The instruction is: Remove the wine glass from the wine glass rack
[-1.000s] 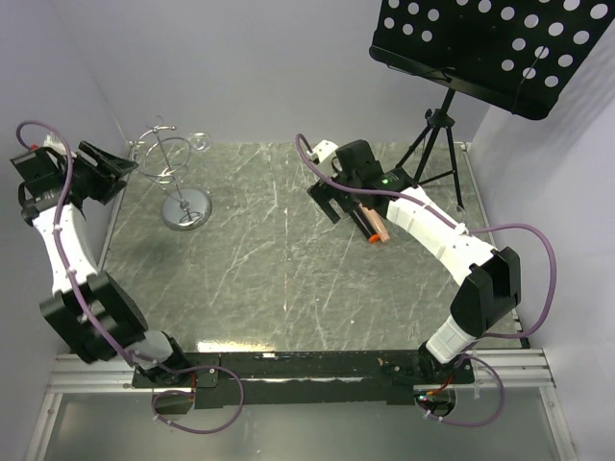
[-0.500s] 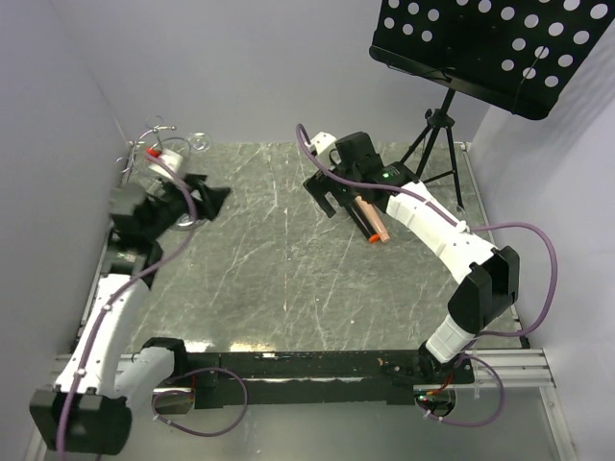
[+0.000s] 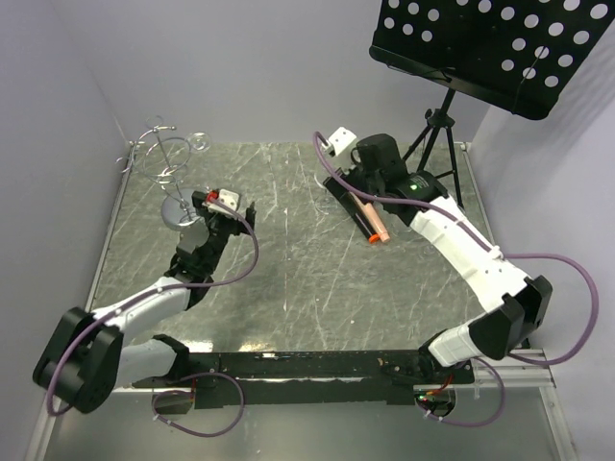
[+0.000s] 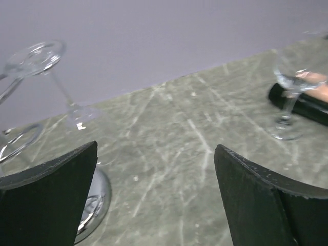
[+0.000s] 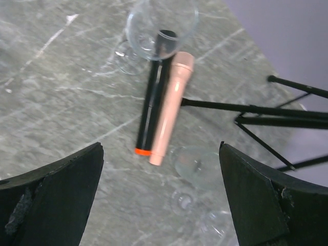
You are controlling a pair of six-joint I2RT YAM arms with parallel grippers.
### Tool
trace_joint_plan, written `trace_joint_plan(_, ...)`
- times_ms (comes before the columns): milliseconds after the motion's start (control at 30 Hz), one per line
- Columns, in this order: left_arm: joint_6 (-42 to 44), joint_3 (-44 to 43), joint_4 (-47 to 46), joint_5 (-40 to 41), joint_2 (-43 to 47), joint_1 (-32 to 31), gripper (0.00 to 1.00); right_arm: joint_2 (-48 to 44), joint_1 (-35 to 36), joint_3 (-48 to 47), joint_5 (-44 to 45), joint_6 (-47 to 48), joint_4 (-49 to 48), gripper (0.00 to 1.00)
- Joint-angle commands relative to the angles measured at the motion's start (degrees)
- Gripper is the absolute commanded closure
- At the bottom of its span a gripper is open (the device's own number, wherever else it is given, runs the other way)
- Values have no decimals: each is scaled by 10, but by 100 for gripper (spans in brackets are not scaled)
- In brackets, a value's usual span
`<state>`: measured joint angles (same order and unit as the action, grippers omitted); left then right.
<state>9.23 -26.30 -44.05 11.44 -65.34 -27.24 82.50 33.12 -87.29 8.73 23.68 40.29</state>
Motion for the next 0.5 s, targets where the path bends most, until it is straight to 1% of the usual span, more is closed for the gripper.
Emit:
trace_joint_plan(0, 7, 31, -174, 53, -36, 23, 0, -23, -2, -7, 56, 29, 41, 0)
trace_joint_plan(67, -44, 34, -187, 41, -52, 47, 0, -16, -2, -21, 59, 34, 57, 0)
trace_joint_plan(200, -88, 44, -231, -14, -76, 90, 12, -2, -2, -25, 66, 49, 38, 0)
trace_joint_plan(267, -88, 48, -243, -66, -76, 112, 16, -3, -3, -19, 73, 43, 16, 0)
trace_joint_plan(367, -51, 61, -277, -119, -82, 127, 13, -7, -2, -2, 74, 26, -17, 0)
trace_joint_plan(467, -43, 56, -278, -137, -102, 136, 14, -1, -3, -9, 78, 1, -42, 0)
